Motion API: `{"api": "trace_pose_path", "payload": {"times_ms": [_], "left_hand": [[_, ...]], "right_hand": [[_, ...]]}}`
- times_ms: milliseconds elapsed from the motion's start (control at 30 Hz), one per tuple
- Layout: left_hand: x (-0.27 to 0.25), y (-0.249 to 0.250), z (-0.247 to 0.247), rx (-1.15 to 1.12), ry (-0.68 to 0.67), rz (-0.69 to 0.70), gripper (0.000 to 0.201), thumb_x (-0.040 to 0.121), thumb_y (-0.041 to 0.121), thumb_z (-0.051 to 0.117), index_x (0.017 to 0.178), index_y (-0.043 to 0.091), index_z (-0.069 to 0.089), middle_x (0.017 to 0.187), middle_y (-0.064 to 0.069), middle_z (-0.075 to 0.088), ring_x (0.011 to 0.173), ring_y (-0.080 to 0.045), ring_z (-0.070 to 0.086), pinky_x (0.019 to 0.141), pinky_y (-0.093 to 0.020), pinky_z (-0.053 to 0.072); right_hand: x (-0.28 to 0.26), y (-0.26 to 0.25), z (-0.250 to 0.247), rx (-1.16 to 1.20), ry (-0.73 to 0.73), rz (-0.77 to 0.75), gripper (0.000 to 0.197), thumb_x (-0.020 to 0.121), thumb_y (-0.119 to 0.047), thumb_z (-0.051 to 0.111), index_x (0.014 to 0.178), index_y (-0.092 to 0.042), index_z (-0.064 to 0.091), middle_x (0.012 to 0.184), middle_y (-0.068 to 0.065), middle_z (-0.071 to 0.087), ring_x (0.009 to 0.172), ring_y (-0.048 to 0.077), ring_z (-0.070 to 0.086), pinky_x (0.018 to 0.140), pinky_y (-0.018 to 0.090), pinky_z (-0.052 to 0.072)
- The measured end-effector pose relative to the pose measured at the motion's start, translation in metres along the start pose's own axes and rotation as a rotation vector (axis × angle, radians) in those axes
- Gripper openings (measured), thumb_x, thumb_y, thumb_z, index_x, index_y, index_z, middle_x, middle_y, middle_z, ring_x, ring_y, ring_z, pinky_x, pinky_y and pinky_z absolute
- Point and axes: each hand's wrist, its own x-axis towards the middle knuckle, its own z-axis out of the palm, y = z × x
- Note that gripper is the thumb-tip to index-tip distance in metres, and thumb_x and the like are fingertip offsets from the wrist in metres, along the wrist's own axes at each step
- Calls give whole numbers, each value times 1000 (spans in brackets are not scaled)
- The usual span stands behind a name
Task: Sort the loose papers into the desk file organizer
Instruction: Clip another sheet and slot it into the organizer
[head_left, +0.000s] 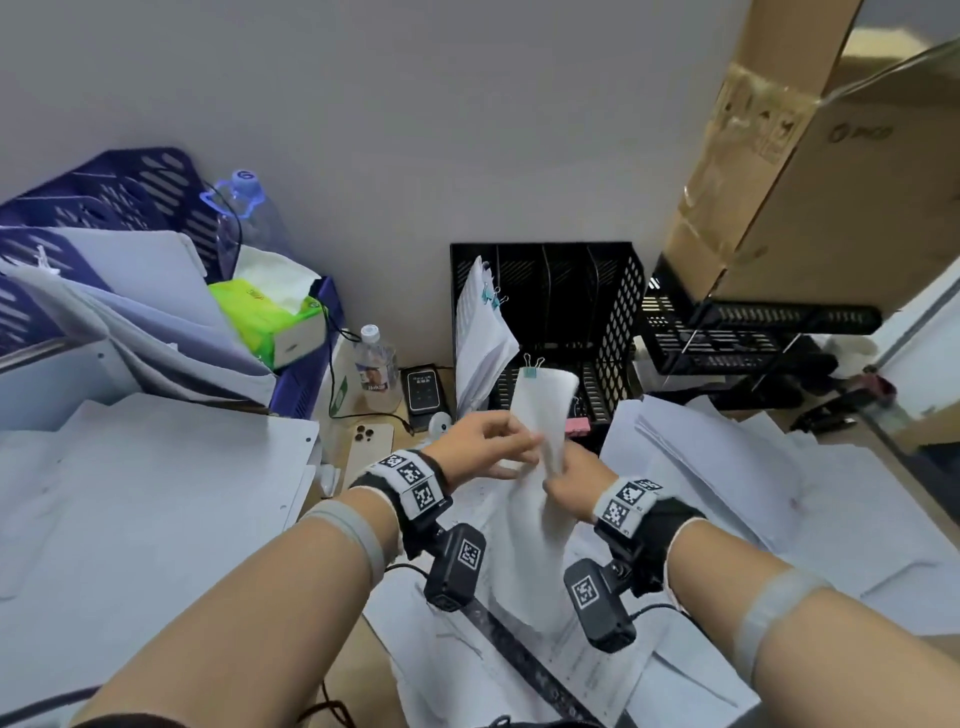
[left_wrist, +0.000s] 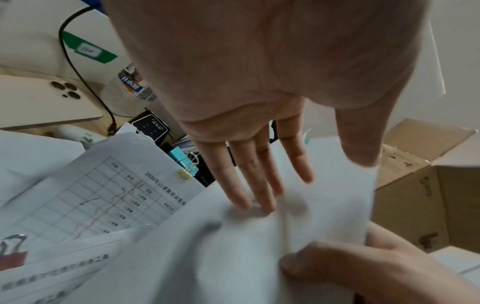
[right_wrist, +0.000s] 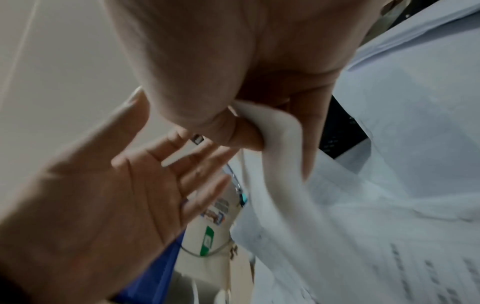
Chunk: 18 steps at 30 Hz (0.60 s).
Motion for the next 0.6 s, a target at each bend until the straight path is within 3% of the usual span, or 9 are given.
{"api": "trace_pose_path", "payload": {"times_ms": [33, 100, 200, 300, 400, 500, 600], "left_hand": [[3, 4, -2, -31, 36, 28, 24, 95, 27, 68, 104, 6, 63, 114, -21, 71, 103, -24, 72, 89, -39, 60], [18, 7, -11, -10, 214, 68, 23, 95, 27, 67, 104, 7, 61, 111, -20, 72, 91, -20, 72, 87, -43, 60], [45, 5, -29, 228, 502, 2, 25, 88, 21, 72, 103, 16, 53, 91, -10, 65, 79, -21, 65, 84, -47, 60], [63, 11, -40, 454, 565, -111, 50, 82, 28, 78, 114, 16, 42, 98, -8, 60, 83, -24, 60, 72, -35, 51], [84, 17, -41, 563, 572, -122, 70, 77, 32, 84, 125, 14, 36, 125, -14, 51, 102, -30, 55, 81, -35, 46], [108, 19, -37, 635, 570, -192, 91, 75, 40, 84, 140, 12, 27, 139, -17, 37, 119, -38, 54, 90, -42, 49], [125, 21, -36, 714, 654, -244, 68, 86, 37, 71, 135, 9, 32, 134, -19, 43, 111, -42, 59, 79, -43, 49]], "right_hand": [[1, -3, -11, 41, 42, 10, 47, 84, -4, 47, 127, -19, 55, 108, 4, 66, 103, 28, 63, 88, 34, 52], [4, -5, -34, 70, 111, 36, 43, 89, -5, 49, 129, -16, 56, 116, 6, 63, 111, 28, 60, 88, 26, 45], [12, -8, -69, 114, 219, 50, 39, 88, -7, 50, 125, -14, 59, 120, 11, 65, 110, 31, 61, 88, 30, 47], [26, -13, -94, 131, 260, 37, 42, 84, -6, 49, 124, -13, 60, 121, 12, 65, 112, 33, 60, 94, 36, 48], [43, -14, -110, 172, 277, 21, 41, 82, -7, 49, 119, -13, 64, 112, 8, 67, 105, 30, 61, 92, 37, 49], [60, -14, -123, 211, 306, 5, 31, 71, -19, 48, 96, -20, 66, 93, 2, 64, 93, 28, 61, 82, 34, 49], [79, -13, -133, 224, 318, -28, 32, 65, -22, 45, 90, -20, 65, 90, 4, 67, 90, 30, 64, 82, 40, 52]]}}
